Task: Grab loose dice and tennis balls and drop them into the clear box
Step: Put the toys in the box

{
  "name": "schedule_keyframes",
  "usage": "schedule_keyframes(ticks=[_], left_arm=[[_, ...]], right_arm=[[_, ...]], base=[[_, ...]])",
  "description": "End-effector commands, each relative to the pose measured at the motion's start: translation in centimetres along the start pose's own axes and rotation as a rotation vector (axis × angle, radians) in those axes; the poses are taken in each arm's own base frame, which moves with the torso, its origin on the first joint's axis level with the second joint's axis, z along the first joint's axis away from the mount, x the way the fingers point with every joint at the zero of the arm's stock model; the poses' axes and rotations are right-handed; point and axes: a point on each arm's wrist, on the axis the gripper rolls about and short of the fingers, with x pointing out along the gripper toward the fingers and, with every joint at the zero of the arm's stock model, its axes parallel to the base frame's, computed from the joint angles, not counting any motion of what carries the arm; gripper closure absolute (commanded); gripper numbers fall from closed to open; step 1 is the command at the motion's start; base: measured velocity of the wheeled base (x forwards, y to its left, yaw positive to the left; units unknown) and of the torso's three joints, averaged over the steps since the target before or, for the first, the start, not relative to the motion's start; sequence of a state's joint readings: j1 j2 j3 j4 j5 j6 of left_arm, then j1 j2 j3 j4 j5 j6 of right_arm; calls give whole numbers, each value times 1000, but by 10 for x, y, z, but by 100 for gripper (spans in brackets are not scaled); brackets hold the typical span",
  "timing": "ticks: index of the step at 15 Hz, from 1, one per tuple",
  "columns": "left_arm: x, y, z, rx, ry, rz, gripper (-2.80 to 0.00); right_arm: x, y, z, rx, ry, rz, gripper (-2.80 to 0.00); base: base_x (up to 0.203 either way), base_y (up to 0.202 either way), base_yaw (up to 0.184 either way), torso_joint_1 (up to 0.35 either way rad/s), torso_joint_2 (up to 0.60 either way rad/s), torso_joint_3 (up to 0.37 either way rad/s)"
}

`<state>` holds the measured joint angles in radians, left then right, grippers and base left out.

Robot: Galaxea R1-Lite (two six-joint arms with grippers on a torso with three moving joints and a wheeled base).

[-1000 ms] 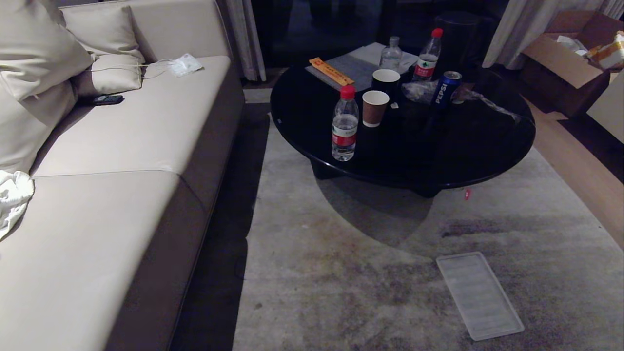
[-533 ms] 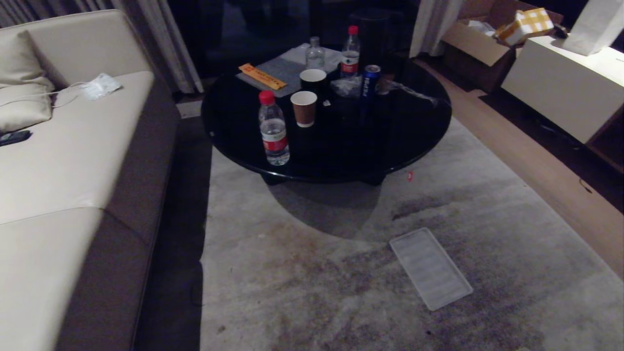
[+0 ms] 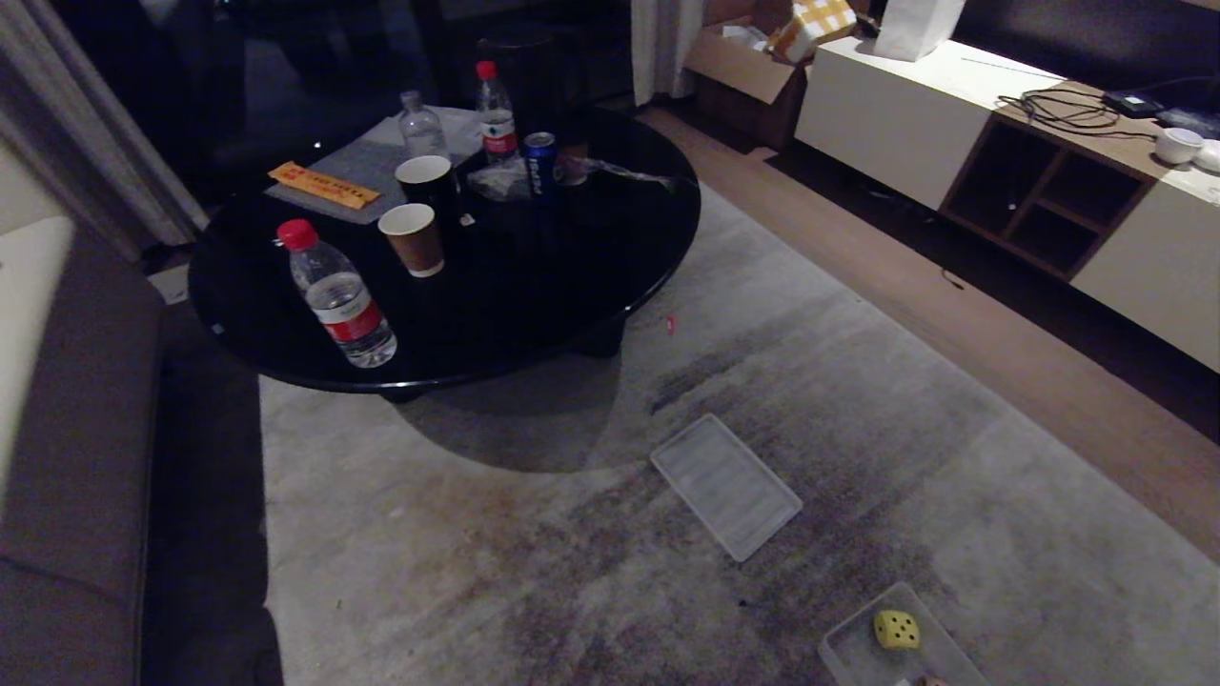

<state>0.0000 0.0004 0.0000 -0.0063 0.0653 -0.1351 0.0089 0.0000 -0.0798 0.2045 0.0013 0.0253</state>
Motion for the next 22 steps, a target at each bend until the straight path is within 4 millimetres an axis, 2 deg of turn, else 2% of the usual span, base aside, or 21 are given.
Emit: schedule_keyframes(ticks=[1, 8, 22], left_arm=[[0, 0, 0, -2, 0, 1, 0], [0, 0, 0, -3, 0, 1, 0], [0, 0, 0, -8, -2, 0, 0]], right_arm=[[0, 0, 0, 0, 3, 0, 0], [0, 0, 0, 0, 3, 0, 0], [0, 0, 0, 1, 3, 0, 0]], base=[[7, 13, -140, 5, 1, 2], [0, 0, -14, 1, 0, -6], [0, 0, 0, 4, 3, -190]])
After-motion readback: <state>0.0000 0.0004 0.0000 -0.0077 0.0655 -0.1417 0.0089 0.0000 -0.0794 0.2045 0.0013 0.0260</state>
